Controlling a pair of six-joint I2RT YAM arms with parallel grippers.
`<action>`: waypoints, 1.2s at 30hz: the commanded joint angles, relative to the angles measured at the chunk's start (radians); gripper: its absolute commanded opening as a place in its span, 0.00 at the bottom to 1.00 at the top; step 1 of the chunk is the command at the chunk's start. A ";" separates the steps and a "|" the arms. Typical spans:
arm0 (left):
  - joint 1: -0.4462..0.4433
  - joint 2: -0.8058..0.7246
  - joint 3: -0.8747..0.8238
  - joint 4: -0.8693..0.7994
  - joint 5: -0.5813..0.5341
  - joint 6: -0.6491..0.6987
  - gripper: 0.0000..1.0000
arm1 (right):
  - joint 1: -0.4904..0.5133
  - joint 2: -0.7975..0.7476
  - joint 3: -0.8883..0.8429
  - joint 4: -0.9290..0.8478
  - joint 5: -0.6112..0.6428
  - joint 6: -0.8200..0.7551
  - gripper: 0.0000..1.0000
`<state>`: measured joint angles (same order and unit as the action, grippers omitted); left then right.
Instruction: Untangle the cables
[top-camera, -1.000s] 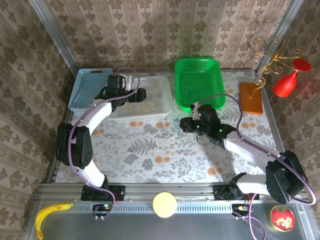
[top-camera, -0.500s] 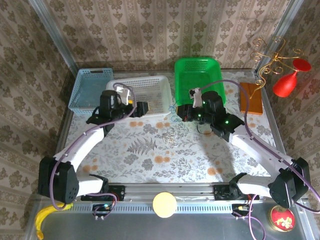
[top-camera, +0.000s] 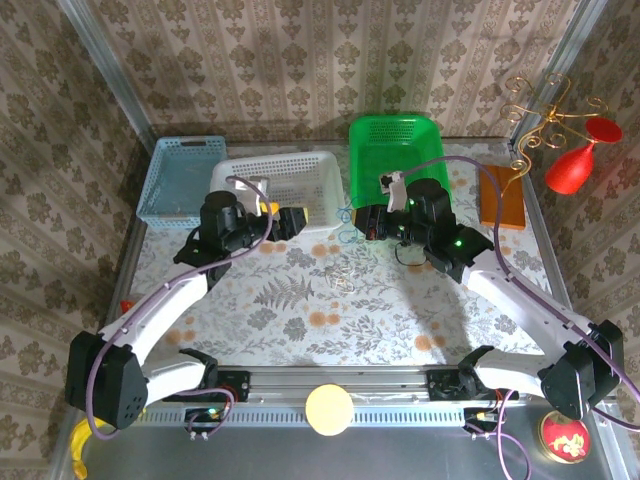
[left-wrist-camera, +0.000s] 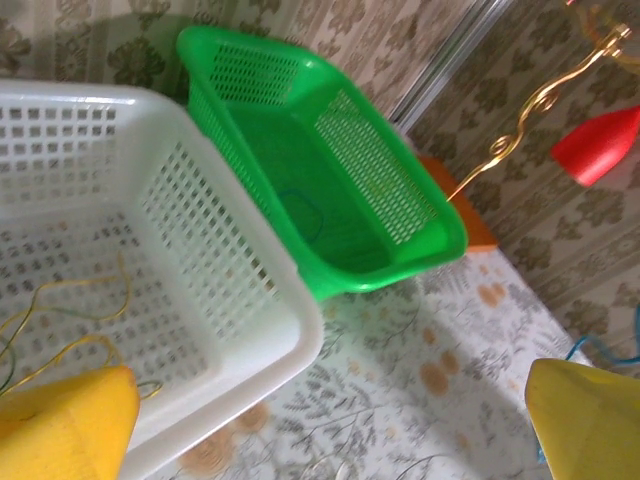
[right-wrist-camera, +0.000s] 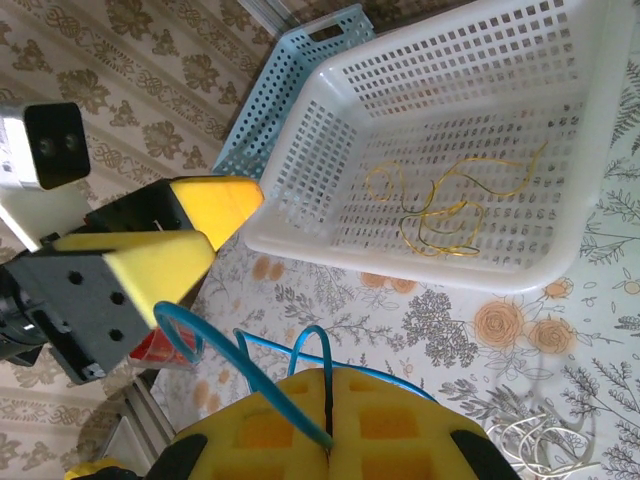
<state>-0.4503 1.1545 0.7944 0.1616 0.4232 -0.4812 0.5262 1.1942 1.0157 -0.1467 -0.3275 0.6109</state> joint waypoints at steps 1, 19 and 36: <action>0.001 0.010 0.012 0.114 0.059 -0.128 1.00 | -0.004 -0.026 0.016 0.019 -0.024 0.021 0.00; -0.161 0.081 0.001 0.117 -0.019 -0.060 1.00 | -0.025 -0.013 0.057 0.014 -0.012 0.012 0.00; -0.164 0.093 0.025 -0.008 -0.114 0.019 1.00 | -0.212 0.154 0.166 -0.055 0.183 -0.051 0.00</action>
<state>-0.6090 1.2594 0.7925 0.1905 0.3401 -0.5014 0.3302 1.3159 1.1454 -0.1707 -0.2131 0.5972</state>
